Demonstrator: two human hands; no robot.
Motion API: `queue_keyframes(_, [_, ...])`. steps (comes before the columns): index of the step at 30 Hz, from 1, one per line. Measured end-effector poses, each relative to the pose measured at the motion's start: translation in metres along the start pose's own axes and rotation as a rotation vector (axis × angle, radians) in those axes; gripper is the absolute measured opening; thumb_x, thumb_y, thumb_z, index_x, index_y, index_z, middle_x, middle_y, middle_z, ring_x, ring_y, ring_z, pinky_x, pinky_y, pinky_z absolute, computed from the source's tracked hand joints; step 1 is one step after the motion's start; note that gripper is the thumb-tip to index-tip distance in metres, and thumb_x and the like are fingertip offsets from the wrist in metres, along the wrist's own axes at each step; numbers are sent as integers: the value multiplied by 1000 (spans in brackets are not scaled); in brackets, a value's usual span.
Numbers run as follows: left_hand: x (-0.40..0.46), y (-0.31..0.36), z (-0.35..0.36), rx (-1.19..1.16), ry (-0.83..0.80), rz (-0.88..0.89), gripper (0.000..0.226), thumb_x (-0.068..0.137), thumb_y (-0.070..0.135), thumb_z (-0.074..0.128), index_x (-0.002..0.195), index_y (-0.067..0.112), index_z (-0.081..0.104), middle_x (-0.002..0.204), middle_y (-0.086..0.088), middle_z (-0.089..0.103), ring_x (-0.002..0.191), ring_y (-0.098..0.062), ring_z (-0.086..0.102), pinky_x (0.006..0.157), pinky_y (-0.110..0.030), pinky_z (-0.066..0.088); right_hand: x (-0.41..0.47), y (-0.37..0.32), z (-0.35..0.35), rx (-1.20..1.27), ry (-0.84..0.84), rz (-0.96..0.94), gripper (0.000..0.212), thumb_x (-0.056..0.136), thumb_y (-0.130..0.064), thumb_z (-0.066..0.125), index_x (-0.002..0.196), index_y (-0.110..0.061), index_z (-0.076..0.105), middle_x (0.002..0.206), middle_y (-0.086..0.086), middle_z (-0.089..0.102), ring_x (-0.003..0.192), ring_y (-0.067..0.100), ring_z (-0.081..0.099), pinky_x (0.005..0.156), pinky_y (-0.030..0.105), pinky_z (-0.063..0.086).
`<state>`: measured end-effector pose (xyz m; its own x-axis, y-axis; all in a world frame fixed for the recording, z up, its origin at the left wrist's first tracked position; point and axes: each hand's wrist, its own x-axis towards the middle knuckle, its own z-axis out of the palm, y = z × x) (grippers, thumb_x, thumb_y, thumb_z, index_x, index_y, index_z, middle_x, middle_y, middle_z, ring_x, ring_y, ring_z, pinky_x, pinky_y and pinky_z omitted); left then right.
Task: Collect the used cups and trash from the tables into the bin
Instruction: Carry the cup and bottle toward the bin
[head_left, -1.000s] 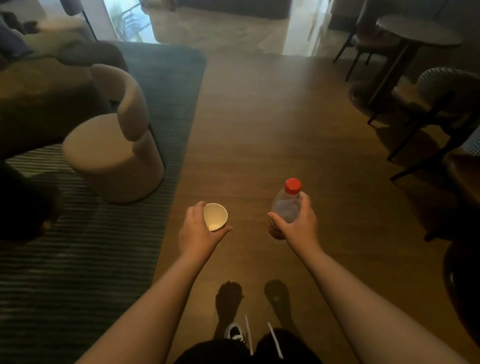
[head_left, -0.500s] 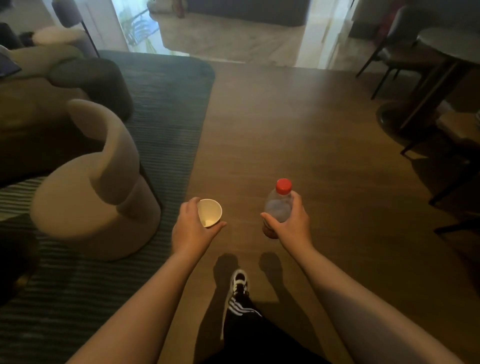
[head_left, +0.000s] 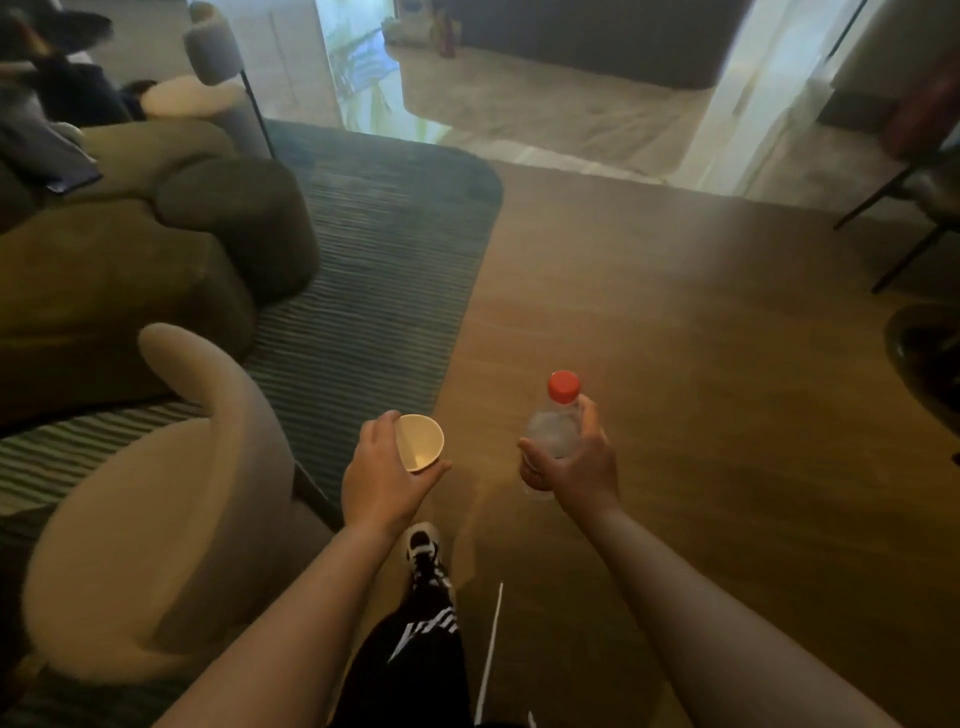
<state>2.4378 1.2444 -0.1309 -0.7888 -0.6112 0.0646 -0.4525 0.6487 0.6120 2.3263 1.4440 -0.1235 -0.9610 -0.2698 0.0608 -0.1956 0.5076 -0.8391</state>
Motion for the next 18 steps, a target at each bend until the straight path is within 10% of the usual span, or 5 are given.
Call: queue_keyframes(18, [567, -6, 27, 4, 0, -49, 86, 65, 52, 78, 133, 17, 40, 126, -3, 46, 104, -21, 53, 84, -45, 50, 544, -94, 189, 56, -33, 4, 74, 71, -43, 78, 129, -34, 34, 123, -3, 51, 104, 13, 51, 73, 22, 42])
